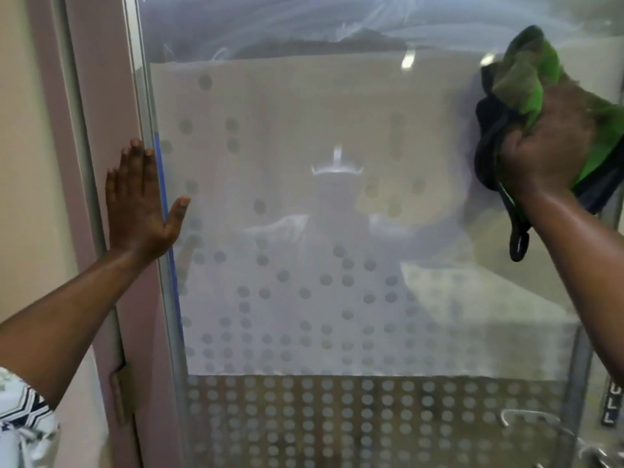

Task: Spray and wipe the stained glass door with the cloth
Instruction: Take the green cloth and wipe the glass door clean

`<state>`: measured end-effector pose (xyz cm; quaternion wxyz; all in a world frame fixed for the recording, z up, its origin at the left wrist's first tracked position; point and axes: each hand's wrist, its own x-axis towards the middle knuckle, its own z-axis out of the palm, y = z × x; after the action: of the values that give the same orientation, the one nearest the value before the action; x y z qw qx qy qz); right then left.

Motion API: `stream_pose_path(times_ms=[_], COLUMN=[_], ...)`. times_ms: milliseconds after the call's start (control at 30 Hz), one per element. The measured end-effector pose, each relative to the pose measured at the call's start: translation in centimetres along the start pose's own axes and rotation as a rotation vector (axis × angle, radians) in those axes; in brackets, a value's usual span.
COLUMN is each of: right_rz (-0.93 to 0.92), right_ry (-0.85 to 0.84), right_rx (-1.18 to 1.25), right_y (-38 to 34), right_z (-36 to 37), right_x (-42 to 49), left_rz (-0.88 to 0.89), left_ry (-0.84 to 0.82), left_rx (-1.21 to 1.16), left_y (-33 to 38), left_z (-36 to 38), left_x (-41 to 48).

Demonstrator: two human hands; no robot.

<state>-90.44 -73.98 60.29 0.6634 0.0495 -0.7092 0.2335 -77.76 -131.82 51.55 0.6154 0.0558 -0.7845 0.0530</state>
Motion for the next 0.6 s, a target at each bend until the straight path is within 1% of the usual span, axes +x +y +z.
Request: stream_pose_path(times_ms=[100,300,400,500,600], right_rz=[0.048,0.133,0.154,0.143,0.129], right_ry=[-0.013,0.059,0.074,0.100,0.084], right_rx=[-0.021,0.069,0.116,0.119,0.125], right_y=[1.8,5.0,7.2,9.1,10.5], right_z=[-0.2,0.3,0.5,0.2,-0.4], right_x=[-0.5,-4.5,-7.4,-11.3,-15.4], left_rz=[0.011,0.012,-0.022,-0.079,-0.121], left_ry=[-0.016,-0.027,-0.022,-0.018,-0.059], left_rx=[0.012,0.012,-0.012,-0.064,-0.075], left_y=[0.0,0.0,0.2,0.4,-0.3], left_z=[-0.2,-0.3,-0.4,-0.1,0.5], left_x=[0.0,0.0,-0.5,-3.4,-8.4])
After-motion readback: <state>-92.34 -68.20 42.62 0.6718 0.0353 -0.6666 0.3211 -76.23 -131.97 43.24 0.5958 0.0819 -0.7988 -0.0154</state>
